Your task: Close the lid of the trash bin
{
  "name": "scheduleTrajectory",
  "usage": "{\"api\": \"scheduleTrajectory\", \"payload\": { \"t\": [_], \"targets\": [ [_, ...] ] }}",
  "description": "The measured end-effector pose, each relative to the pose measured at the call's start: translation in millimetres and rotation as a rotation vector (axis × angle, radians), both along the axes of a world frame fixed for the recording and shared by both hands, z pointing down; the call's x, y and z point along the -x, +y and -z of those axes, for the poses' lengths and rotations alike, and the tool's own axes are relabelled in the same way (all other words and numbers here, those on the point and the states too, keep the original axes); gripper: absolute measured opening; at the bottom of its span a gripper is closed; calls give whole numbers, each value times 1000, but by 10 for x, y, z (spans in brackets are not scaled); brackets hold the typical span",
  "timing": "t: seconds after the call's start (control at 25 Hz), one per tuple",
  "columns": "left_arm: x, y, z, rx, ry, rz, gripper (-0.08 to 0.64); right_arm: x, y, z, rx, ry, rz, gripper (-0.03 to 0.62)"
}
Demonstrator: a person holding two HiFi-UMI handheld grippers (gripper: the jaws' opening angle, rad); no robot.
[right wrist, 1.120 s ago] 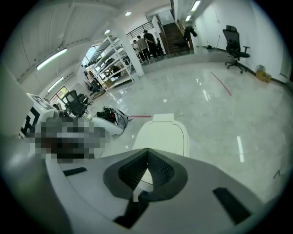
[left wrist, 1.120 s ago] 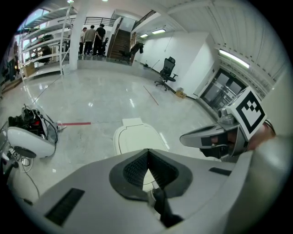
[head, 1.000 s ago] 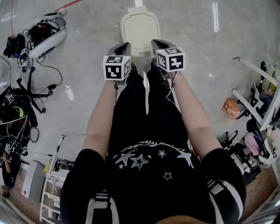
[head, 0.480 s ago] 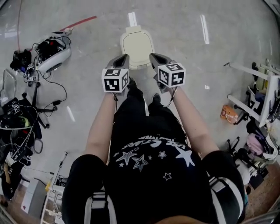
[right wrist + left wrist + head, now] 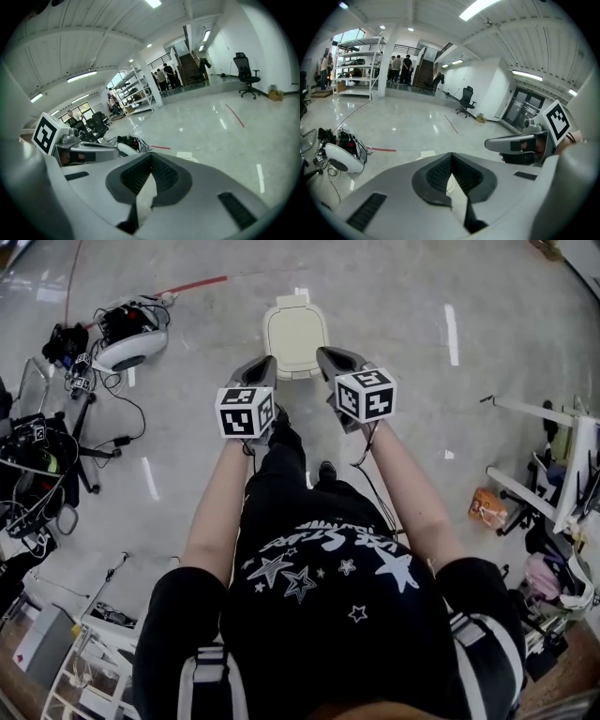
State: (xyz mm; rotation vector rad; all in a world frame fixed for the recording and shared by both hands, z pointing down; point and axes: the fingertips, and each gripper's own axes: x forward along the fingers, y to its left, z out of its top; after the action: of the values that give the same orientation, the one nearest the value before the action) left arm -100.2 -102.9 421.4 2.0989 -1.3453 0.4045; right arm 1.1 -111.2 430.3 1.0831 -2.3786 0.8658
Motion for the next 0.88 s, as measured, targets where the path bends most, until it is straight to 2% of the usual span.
{"api": "scheduleTrajectory", "payload": {
  "t": [0.28,0.88],
  "targets": [
    [-287,714,436,-91,8,62,11,-405,658,307,-63,-19,33,-5],
    [-1054,2087,948,-208,9,74,11,-1199,1927,820,-172,-58,53,-5]
  ]
}}
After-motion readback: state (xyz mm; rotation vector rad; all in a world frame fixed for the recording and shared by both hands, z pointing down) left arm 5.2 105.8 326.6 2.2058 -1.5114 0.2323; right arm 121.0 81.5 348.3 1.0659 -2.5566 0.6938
